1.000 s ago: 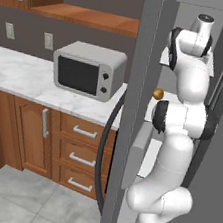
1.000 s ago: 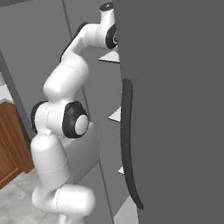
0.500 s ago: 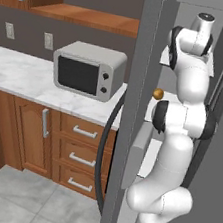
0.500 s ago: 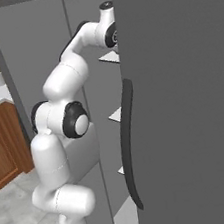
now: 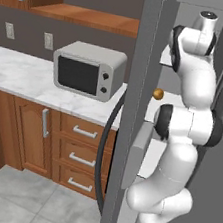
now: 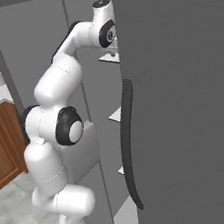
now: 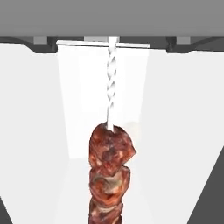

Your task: Store the kebab skewer in the freezer for long-term storage. Close the freezer door after placing the cooked food.

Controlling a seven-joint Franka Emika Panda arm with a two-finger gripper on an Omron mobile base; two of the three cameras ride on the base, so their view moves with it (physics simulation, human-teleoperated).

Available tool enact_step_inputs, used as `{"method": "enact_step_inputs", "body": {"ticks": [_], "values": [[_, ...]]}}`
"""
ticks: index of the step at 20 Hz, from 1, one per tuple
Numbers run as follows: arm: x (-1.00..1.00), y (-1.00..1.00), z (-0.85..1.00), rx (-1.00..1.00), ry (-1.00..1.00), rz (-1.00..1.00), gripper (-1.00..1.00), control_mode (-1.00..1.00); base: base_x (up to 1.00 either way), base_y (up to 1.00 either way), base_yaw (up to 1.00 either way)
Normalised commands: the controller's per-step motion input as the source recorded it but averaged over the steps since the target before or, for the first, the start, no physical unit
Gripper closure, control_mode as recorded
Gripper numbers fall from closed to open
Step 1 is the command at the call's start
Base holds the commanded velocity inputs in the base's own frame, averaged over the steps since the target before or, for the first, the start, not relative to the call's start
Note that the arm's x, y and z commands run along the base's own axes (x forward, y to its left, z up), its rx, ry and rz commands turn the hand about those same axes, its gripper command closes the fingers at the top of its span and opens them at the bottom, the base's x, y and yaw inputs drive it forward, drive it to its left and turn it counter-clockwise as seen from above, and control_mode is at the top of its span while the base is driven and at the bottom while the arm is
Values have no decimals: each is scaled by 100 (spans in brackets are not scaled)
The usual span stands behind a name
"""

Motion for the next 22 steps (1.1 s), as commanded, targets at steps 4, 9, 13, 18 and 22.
{"method": "enact_step_inputs", "body": {"ticks": [4, 9, 13, 18, 22], "values": [[-67, 27, 1, 0, -1, 0, -100, -100, 0, 0, 0], [-58, 35, 0, -1, -1, 0, -100, -100, 0, 0, 0], [-57, 37, 1, -1, 0, 0, -100, -100, 0, 0, 0], [-64, 36, 4, -1, 0, 0, -100, -100, 0, 0, 0], [-78, 28, 2, 0, 0, 0, -100, -100, 0, 0, 0]]}}
